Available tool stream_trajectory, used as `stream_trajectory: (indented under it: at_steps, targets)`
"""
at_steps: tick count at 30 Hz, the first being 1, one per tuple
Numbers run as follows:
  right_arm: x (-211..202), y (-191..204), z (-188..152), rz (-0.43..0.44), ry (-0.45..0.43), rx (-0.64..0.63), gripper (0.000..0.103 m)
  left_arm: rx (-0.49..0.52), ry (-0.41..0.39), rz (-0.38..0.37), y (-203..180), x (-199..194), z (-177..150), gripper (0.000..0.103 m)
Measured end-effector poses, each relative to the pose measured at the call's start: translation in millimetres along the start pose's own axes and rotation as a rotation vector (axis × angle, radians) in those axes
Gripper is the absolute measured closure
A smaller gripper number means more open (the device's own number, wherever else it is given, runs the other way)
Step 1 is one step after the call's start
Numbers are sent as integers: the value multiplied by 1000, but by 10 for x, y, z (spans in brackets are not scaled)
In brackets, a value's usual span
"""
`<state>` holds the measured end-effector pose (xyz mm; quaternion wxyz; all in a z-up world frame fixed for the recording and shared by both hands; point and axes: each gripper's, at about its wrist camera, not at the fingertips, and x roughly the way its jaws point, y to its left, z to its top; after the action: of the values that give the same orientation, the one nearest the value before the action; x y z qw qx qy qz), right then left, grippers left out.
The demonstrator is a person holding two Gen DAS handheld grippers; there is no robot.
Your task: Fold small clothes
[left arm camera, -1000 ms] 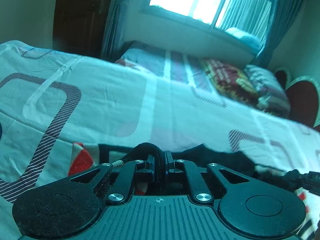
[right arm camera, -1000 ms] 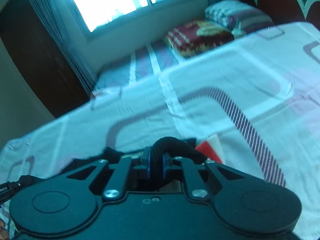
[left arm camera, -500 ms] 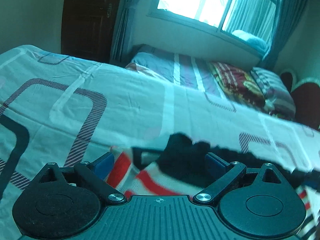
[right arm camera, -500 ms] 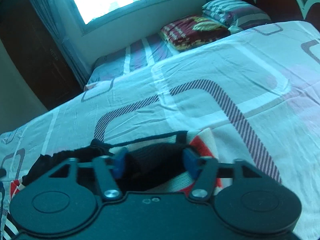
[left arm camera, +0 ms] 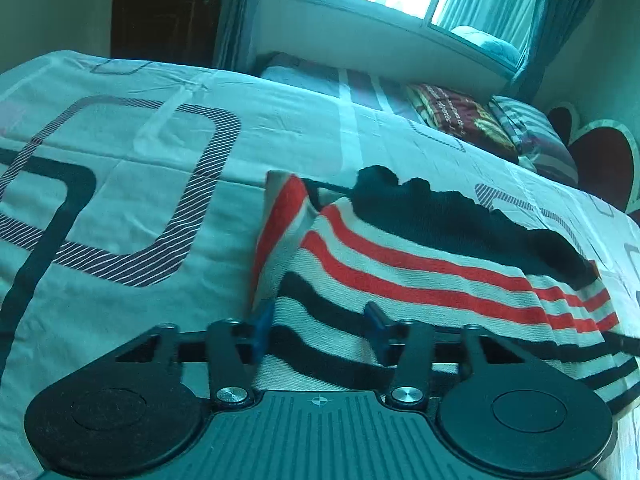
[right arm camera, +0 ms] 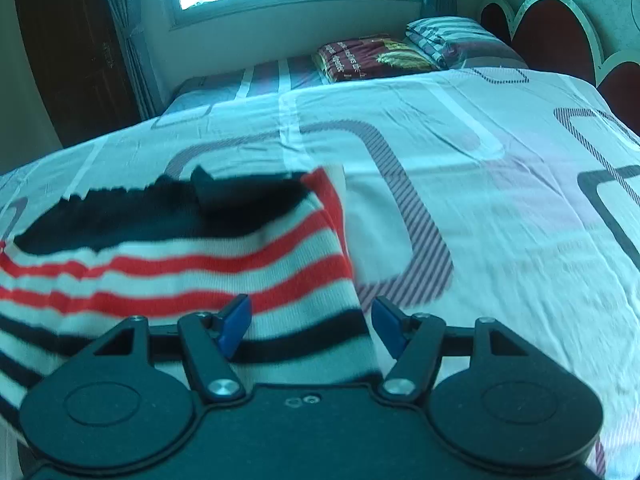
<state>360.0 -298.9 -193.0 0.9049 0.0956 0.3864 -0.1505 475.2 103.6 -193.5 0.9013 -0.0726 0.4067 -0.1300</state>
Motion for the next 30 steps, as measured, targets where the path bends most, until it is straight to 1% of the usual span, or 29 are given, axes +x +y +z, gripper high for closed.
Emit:
stream_trajectory:
  at_steps: [3,7,8,9,10,11,12,14,15,18,20,21,22,24,26,28,29,30]
  targets:
    - [-107,-25,-86,16,7,4,44,-25,11,-21,73,-56,-33,61]
    - [-236,-49,-233,23,22,-15,44,-40,32,-43,131,-142,-114,61]
    - [-279,-51,-292,28,27,-26,47,-51,36,-49,148,-151,-140,61]
    - [-296,-46,-316,32,29,-37,58,-62,39,-57,162,-160,-167,64]
    - [-308,-38,-331,23,28,-49,63,-66,33,-60,167,-178,-193,80]
    - [-316,-40,-337,21,24,-53,68,-64,32,-58,164,-189,-211,81]
    - [-314,-63,-325,19,23,-42,77,-71,29,-64,173,-203,-223,82]
    - [-341,-136,-284,33,19,-3,86,-85,24,-74,191,-248,-233,85]
    - [-378,-174,-264,50,16,19,89,-88,17,-78,194,-280,-233,86]
    - [-483,-266,-233,106,23,66,93,-85,9,-102,181,-381,-250,88]
    - [-512,-360,-245,143,46,110,95,-71,27,-128,172,-424,-288,90]
    - [-515,-415,-267,154,58,136,95,-64,31,-130,164,-441,-316,90]
    - [-501,-462,-303,142,67,149,95,-54,27,-118,167,-441,-344,90]
    - [-397,-479,-362,118,101,134,95,-44,38,-83,216,-360,-364,90]
    - [-400,-439,-381,107,96,95,95,-53,39,-80,269,-334,-351,89]
    - [-415,-435,-364,105,96,87,95,-24,47,-71,233,-357,-329,89]
    - [-415,-419,-352,88,96,71,94,-3,39,-49,195,-393,-323,88]
    - [-431,-387,-329,61,77,53,81,13,27,-23,163,-432,-312,77]
